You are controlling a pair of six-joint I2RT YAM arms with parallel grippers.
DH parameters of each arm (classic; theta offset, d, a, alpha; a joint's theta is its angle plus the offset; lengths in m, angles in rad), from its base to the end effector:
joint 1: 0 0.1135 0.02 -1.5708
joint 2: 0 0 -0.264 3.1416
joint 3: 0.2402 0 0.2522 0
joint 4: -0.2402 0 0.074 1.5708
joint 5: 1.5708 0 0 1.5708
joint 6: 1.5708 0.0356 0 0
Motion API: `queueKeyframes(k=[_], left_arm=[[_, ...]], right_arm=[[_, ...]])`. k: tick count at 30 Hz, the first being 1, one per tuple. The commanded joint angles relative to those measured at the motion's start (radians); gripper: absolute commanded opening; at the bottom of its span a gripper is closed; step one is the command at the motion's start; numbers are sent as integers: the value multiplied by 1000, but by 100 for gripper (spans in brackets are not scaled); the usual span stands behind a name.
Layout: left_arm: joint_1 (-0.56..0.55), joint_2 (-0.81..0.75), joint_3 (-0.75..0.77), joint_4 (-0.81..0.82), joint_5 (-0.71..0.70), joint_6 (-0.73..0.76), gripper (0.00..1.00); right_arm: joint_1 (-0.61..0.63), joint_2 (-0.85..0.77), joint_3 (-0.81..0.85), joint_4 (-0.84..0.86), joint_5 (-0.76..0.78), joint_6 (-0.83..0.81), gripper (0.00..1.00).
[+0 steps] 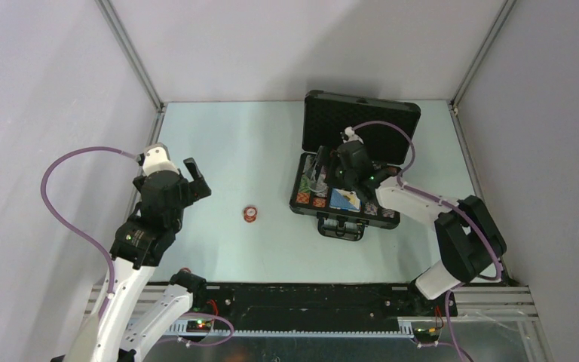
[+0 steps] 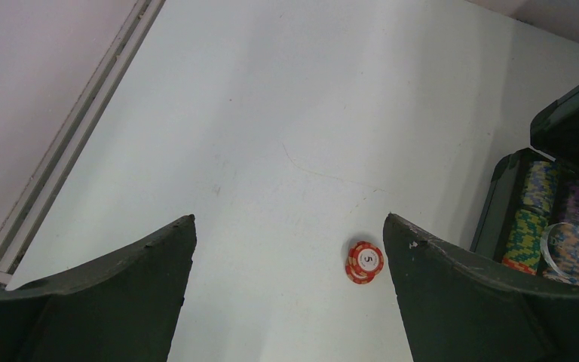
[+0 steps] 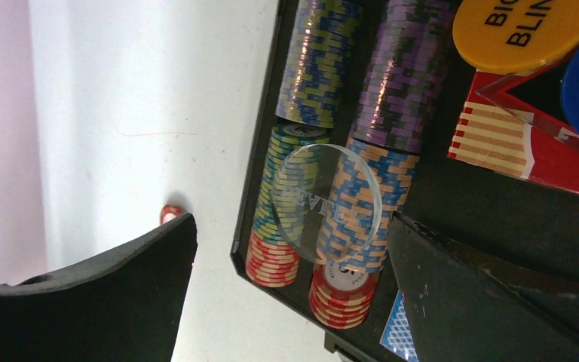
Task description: Pack up texas hold em set
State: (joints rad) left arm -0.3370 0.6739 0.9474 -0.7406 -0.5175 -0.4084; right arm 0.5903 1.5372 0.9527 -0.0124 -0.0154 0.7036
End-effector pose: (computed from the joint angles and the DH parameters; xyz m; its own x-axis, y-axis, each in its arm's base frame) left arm 0.1257 -0.0254 0.3549 -0.3386 -0.2471 -0.9079 -0.2876 0.9459 -0.1501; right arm 0.2815 0.1892 0.2306 -0.7230 0.2943 -0.6251 -0.1303 0.8304 0.5417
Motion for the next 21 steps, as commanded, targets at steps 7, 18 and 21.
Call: queueKeyframes(k=[7, 18, 21], left_arm=[[7, 3, -4, 38, 12, 14, 98], [9, 5, -3, 38, 14, 14, 98], [9, 6, -3, 38, 14, 14, 98]], right_arm=[[37, 86, 103, -169, 149, -57, 99], [61, 196, 195, -241, 163, -91, 99], [69, 210, 213, -269, 200, -98, 94]])
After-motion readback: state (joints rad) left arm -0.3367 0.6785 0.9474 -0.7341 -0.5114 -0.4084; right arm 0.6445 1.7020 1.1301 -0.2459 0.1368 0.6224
